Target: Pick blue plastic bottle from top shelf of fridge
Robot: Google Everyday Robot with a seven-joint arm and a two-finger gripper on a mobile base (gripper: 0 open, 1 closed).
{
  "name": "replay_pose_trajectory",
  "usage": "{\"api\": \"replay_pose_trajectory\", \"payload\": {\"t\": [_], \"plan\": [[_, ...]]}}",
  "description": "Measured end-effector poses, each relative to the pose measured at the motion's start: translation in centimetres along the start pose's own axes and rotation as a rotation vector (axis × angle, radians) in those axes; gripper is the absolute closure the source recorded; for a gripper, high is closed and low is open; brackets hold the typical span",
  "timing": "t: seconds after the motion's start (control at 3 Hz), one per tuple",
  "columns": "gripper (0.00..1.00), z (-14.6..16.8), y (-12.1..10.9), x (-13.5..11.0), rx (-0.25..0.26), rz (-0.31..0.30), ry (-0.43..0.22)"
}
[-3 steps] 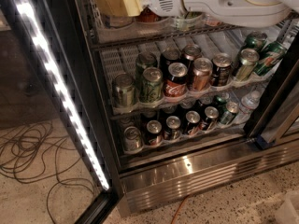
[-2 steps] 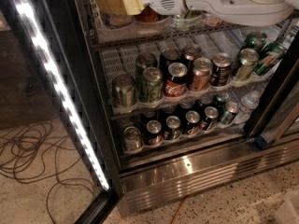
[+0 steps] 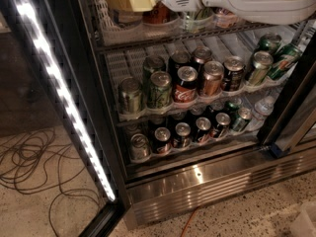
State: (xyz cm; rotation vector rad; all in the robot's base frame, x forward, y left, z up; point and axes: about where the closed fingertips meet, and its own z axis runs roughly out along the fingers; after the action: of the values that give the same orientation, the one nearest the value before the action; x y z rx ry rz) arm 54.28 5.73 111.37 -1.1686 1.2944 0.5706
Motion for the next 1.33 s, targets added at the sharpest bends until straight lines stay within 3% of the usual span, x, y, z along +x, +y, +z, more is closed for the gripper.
{"api": "replay_pose_trajectory", "payload": {"t": [1.33], "plan": [[1.0,-3.9,-0.5,-2.0,0.029,0.004,-0.011]]}}
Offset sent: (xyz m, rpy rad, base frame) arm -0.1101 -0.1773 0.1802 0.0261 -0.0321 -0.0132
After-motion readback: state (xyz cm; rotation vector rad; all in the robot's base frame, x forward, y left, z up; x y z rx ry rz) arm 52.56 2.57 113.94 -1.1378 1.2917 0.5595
